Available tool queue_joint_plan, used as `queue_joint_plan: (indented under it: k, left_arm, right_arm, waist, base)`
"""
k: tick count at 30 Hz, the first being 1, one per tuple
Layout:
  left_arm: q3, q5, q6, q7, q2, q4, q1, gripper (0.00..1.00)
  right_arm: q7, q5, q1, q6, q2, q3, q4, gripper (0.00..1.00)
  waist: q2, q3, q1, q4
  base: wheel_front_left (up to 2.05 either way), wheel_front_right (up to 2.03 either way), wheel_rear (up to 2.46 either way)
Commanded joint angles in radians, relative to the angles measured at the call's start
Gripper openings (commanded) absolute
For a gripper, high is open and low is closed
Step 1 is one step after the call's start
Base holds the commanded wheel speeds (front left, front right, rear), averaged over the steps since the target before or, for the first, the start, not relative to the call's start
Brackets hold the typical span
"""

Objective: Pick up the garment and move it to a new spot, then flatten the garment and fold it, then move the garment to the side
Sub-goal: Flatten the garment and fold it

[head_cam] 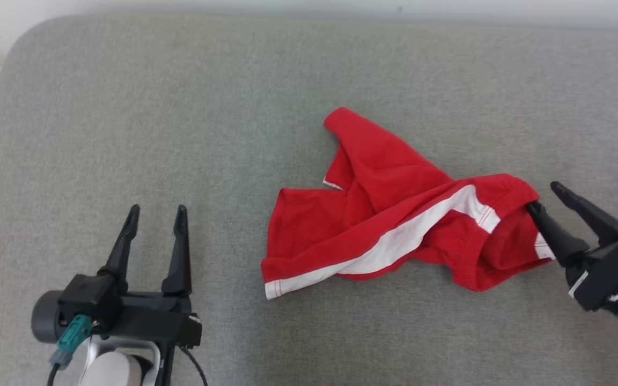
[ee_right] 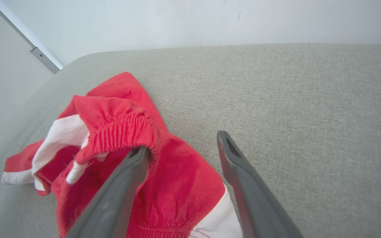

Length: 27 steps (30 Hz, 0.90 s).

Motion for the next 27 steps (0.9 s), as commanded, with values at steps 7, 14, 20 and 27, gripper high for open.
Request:
queue_joint_plan:
  k: [7, 14, 20, 27]
  left_arm:
    - [0.045, -0.018, 0.020, -0.005, 0.032, 0.002, 0.055, 1.00]
    - [0.055, -0.025, 0.022, 0.018, 0.058, 0.008, 0.082, 1.00]
    - [0.049, -0.029, 0.029, 0.033, 0.068, -0.007, 0.099, 1.00]
    - [0.060, -0.037, 0.047, 0.025, 0.067, -0.025, 0.123, 1.00]
  right_arm:
    - [-0.117, -0.034, 0.110, 0.000, 0.092, -0.100, 0.008, 1.00]
    - [-0.087, -0.172, 0.245, 0.000, 0.196, -0.190, 0.000, 1.00]
    - [0.045, -0.264, 0.338, 0.000, 0.204, -0.251, -0.022, 1.00]
    - [0.064, -0.357, 0.444, 0.000, 0.237, -0.398, -0.174, 1.00]
  waist:
    - [0.0000, -0.103, 0.0000, -0.091]
    - [0.0000, -0.152, 0.0000, -0.130]
    - [0.0000, -0.169, 0.0000, -0.142]
    - [0.0000, -0.184, 0.0000, -0.148]
  base:
    - [0.00, 0.00, 0.00]
    - [0.00, 0.00, 0.00]
    - [0.00, 0.00, 0.00]
    - [0.00, 0.00, 0.00]
